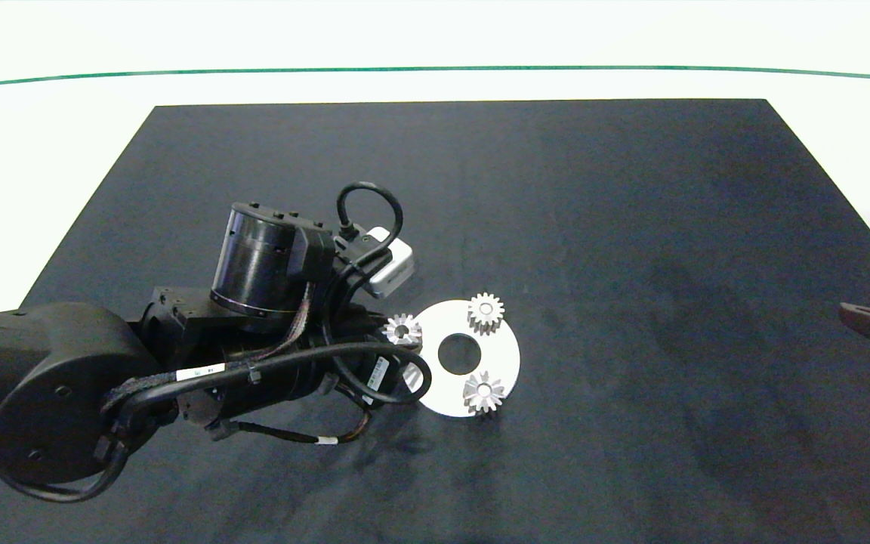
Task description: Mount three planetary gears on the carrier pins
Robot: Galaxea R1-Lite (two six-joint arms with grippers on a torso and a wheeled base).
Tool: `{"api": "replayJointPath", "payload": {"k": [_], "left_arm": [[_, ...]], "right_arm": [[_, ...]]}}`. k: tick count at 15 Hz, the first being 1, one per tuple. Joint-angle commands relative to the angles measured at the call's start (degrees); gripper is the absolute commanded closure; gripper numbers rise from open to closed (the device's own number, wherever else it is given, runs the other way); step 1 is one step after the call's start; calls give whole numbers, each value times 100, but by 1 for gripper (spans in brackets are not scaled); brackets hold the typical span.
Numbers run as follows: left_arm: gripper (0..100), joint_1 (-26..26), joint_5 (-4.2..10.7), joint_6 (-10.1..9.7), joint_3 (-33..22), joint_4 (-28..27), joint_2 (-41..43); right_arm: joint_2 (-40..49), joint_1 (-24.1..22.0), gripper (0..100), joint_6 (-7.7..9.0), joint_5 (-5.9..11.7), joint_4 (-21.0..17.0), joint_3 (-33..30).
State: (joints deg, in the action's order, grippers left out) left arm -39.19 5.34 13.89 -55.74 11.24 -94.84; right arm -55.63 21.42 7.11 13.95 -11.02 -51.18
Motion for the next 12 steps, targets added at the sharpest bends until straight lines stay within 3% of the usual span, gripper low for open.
{"api": "replayJointPath", "payload": {"k": [1, 8, 12], "left_arm": [[81, -36, 81, 9, 10, 1, -34], [81, -124, 81, 18, 1, 10, -34], [81, -194, 116, 35, 1, 309, -122]], "right_arm": [[8, 82, 0, 28, 12, -5, 2], [8, 143, 0, 28, 12, -5, 29], [-1, 143, 0, 19, 12, -5, 38]]}}
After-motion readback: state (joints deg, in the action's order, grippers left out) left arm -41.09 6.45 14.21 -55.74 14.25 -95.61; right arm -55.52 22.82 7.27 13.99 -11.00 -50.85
